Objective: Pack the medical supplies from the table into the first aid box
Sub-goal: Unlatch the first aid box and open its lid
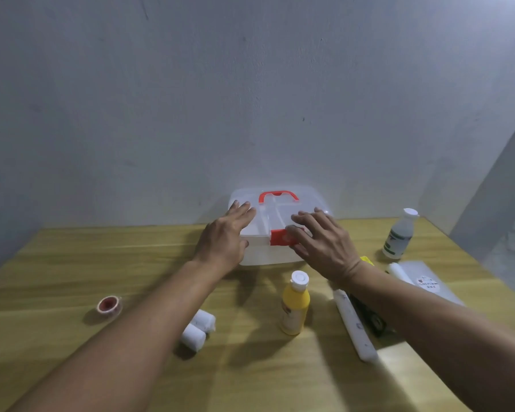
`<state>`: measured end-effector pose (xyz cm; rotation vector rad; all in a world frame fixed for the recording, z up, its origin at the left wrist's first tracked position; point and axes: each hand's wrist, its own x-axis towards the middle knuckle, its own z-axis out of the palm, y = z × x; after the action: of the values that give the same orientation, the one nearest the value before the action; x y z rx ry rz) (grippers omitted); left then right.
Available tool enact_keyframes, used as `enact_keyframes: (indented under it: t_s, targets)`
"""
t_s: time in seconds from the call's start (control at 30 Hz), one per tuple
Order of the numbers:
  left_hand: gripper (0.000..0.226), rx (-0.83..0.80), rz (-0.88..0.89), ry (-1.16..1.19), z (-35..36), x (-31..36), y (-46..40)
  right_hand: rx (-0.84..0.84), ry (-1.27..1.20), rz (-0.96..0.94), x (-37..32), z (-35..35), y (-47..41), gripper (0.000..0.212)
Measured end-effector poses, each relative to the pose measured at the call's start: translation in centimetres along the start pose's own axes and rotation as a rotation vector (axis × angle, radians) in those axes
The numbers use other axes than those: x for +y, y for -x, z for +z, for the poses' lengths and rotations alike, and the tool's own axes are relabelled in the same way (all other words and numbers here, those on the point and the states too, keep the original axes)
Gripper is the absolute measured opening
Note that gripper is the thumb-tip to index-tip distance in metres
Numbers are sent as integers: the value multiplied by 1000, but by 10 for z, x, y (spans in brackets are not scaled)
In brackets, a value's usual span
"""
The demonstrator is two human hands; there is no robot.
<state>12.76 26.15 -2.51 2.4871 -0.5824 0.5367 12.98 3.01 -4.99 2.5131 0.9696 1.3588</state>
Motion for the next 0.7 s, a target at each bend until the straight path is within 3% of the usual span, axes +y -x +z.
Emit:
enact_keyframes:
  t_s: [0.3, 0.7]
  targets:
    - [70, -12, -14, 1, -3, 3, -1, 47, 122, -173, 3, -2, -9, 14]
    - [71, -28, -31, -38, -5, 6, -4, -120, 158, -151, -5, -6, -27, 12]
